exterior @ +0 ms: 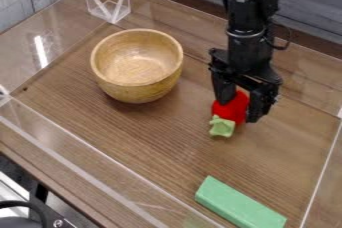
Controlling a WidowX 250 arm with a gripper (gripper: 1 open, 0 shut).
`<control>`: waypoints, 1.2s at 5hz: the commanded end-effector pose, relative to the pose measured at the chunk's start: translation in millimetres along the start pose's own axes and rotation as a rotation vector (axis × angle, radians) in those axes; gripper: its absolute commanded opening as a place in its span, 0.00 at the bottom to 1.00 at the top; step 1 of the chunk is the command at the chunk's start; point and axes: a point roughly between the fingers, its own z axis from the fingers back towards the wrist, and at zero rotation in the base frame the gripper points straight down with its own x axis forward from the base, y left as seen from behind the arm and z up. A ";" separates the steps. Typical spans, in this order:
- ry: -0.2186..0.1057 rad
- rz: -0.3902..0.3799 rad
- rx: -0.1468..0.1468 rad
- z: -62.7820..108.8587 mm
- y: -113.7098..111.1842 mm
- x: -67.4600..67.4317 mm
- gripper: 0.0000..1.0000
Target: Move the red object to the right side of the table
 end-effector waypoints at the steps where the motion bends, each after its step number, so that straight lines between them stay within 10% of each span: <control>1: -0.026 -0.029 0.000 4.4 10.4 1.3 1.00; 6: -0.026 -0.075 -0.018 3.0 21.0 1.7 1.00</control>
